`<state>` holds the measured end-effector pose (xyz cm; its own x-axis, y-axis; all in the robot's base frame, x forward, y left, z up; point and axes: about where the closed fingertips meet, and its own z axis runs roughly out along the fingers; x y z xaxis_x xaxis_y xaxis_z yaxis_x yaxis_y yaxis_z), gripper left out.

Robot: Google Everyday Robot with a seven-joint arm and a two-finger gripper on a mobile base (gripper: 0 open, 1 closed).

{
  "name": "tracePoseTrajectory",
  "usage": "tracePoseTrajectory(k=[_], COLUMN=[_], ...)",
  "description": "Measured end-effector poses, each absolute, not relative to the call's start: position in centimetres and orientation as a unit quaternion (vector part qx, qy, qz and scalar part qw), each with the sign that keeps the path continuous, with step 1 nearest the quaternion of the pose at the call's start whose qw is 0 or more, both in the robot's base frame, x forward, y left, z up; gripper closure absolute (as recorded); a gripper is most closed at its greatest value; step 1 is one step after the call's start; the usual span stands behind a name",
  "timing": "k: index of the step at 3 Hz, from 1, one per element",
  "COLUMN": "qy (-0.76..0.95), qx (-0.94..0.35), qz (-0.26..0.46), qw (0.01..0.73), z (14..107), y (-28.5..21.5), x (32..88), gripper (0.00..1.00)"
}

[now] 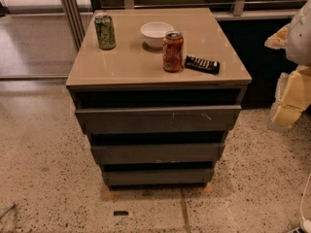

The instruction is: Open middle drawer

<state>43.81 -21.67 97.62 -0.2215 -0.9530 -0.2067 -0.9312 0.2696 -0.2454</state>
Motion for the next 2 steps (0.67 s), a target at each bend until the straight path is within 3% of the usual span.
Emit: tracePoseTrajectory(k=[2], qy=[0.778], qx=[-0.604], qz=[-0.045], qw=[0.166], z=[96.73], y=[-21.9], x=[44.2], gripper=[0.0])
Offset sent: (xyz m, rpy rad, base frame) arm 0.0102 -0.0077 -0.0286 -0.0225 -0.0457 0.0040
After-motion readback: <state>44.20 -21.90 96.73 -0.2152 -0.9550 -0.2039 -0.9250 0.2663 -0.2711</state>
